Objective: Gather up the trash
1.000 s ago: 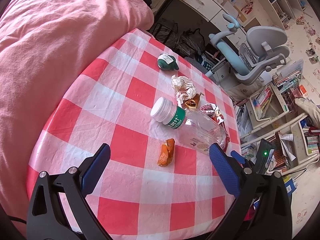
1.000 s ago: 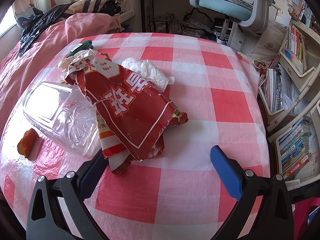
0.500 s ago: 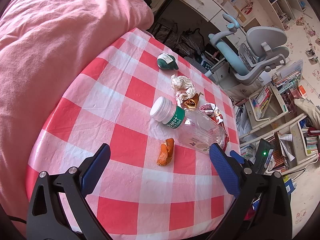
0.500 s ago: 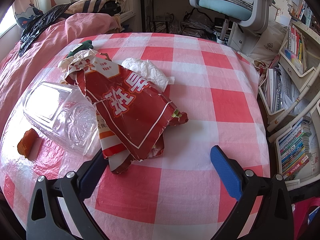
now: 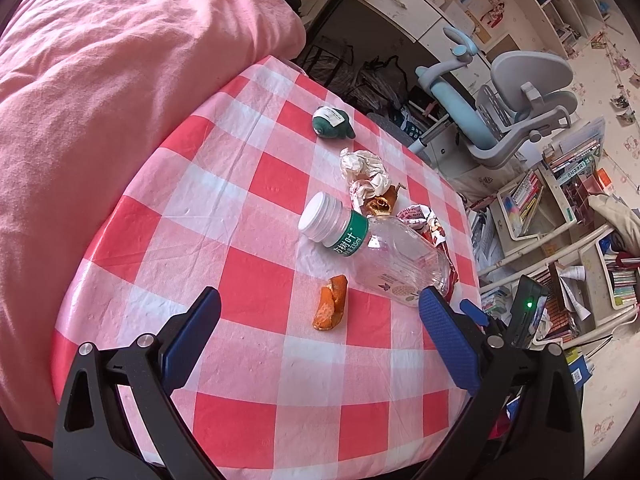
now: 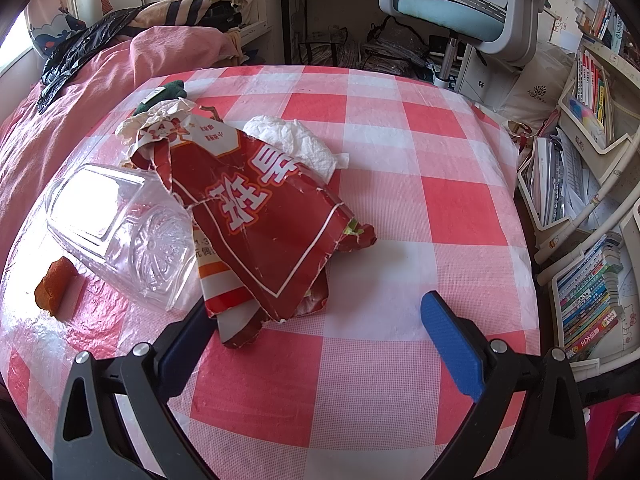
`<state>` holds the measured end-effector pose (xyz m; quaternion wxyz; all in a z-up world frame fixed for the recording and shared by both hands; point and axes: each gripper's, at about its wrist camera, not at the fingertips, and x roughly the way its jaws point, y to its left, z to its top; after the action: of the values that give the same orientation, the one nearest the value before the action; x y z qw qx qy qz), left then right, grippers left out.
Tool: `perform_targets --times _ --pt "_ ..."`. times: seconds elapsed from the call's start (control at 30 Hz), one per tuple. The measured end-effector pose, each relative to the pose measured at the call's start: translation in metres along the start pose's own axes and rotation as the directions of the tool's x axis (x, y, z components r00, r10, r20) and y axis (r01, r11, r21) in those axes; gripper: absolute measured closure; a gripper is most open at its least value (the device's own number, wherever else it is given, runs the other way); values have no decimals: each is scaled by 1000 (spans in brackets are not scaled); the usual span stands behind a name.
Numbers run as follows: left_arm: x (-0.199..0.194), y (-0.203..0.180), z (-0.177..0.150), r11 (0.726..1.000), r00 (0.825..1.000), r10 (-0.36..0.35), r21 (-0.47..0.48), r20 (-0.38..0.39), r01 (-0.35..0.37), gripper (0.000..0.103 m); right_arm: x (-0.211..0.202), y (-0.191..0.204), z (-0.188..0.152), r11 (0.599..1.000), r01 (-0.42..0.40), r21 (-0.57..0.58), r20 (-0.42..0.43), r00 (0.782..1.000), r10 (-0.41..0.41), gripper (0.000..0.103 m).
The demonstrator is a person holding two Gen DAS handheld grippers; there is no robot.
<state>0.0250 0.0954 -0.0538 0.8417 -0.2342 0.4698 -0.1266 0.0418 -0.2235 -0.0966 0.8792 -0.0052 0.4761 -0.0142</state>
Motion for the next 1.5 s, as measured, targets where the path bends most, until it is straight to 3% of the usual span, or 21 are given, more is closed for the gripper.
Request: perform_targets --times 1.13,1.5 --pt "0 -4 -3 1000 1000 -14 3 -4 14 8 0 0 0 1000 0 0 0 1000 0 7" --pt "1 -16 -5 996 999 -29 86 -33 32 8 0 0 0 1000 0 0 0 1000 0 7"
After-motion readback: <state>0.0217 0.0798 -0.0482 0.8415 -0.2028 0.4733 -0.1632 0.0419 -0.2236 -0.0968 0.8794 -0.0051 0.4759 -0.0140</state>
